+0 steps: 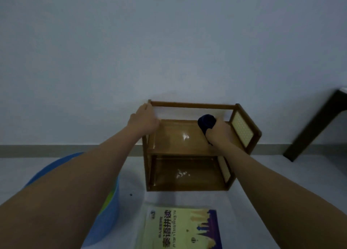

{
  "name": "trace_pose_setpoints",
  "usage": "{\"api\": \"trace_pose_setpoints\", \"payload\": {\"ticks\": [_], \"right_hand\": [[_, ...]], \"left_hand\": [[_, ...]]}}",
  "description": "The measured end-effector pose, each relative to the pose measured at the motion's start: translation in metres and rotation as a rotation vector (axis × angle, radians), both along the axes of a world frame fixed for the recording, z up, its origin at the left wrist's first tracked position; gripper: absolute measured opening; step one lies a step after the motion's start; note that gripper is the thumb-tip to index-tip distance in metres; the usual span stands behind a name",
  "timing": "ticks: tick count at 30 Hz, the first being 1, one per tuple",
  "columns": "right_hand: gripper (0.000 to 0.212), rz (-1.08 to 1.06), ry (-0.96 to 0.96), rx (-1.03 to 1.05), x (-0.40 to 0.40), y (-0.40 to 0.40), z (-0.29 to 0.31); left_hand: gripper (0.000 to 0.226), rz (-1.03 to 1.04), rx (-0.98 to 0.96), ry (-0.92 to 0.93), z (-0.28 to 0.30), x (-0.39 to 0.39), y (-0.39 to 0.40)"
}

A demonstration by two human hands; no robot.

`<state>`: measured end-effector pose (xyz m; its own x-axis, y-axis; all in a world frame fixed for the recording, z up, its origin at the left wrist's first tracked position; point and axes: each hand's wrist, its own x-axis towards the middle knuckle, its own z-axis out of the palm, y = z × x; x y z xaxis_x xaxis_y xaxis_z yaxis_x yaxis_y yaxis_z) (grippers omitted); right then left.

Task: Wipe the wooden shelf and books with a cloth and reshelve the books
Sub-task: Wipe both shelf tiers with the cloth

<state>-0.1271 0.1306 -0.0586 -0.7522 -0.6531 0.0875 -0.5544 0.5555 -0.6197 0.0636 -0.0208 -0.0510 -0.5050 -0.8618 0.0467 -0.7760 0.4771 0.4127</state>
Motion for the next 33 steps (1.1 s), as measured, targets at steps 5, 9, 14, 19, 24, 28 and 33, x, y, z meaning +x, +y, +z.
{"api": "trace_pose_setpoints", "payload": {"ticks": [5,9,14,19,24,28,33], "right_hand": [[0.047,-0.01,0.223,0.382,-0.015,-0.004,-0.056],[0.053,0.174,0.341,0.492,0.033,-0.031,-0.073],[0.04,0.393,0.395,0.24,0.085,-0.06,-0.073],[0.04,0.621,0.579,0.189,0.103,-0.065,-0.09],[0.049,0.438,0.471,0.257,0.042,-0.055,-0.088],[0.05,0.113,0.338,0.338,-0.039,-0.017,-0.083],[0.053,-0.139,0.199,0.227,-0.071,-0.006,-0.086]], "left_hand": [[0.08,-0.052,-0.029,-0.16,-0.027,-0.012,-0.001],[0.08,-0.025,-0.094,-0.137,-0.034,-0.014,0.002],[0.077,-0.002,-0.122,-0.132,-0.035,-0.016,0.006],[0.07,0.007,-0.154,-0.142,-0.037,-0.016,0.007],[0.067,0.016,-0.143,-0.135,-0.033,-0.012,0.009],[0.068,0.016,-0.141,-0.116,-0.031,-0.011,0.011],[0.068,0.022,-0.151,-0.114,-0.03,-0.013,0.013]]}}
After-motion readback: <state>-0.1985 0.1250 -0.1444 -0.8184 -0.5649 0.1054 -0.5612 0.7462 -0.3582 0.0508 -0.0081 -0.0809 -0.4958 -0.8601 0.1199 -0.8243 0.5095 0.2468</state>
